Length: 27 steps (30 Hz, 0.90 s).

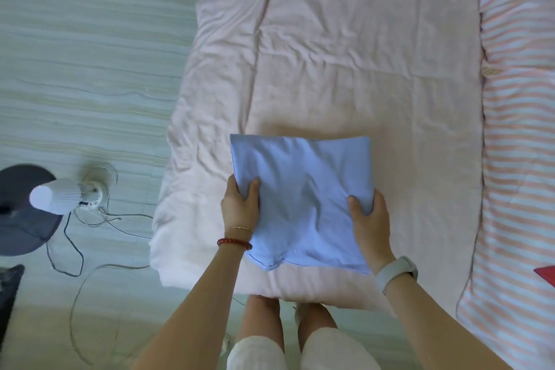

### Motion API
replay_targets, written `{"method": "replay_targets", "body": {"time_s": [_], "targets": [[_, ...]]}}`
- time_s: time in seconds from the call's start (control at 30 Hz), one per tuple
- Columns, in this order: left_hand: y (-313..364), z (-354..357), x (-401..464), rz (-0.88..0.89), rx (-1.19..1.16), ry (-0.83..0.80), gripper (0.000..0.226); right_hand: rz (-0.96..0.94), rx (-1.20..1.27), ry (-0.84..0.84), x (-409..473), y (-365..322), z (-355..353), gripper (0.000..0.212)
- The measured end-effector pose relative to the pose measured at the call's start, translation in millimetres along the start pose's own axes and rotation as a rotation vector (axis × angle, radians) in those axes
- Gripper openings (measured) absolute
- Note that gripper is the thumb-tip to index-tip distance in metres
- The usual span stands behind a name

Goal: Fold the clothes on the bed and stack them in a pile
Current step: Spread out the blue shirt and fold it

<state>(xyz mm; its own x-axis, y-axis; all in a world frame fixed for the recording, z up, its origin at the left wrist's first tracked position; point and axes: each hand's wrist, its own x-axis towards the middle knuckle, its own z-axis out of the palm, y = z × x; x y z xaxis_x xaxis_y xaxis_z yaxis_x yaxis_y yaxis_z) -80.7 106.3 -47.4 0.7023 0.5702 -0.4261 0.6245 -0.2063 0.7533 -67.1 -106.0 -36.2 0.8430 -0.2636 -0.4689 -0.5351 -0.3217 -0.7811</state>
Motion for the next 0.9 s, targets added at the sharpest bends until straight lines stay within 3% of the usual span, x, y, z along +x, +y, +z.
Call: {"method": "replay_targets", "body": {"time_s": [0.2,0.33,0.57,0.7,0.9], "targets": [[6.3,-90.7,-59.1,-0.03,-0.015,0.148,0.017,-0.084,-0.04,-0.159,-70.7,-39.9,5.5,0.032],[-13.0,-170.1,-83.7,-0.097,-0.038,0.257,0.02,-0.142,-0.055,-0.292,-128.2,-63.9,37.0,0.014],[-67.4,-330.3,-96.7,-0.178,-0.158,0.401,0.019,-0.255,-0.128,-0.471,-231.5,-108.0,152.1,0.013],[-99.6,-429.5,-89.2,-0.18,-0.101,0.472,0.031,-0.3,-0.129,-0.544,-288.4,-129.0,233.7,0.014],[-122.1,-529.9,-70.2,-0.201,-0.1,0.602,0.027,-0.4,-0.116,-0.628,-342.0,-170.6,328.6,0.014]]}}
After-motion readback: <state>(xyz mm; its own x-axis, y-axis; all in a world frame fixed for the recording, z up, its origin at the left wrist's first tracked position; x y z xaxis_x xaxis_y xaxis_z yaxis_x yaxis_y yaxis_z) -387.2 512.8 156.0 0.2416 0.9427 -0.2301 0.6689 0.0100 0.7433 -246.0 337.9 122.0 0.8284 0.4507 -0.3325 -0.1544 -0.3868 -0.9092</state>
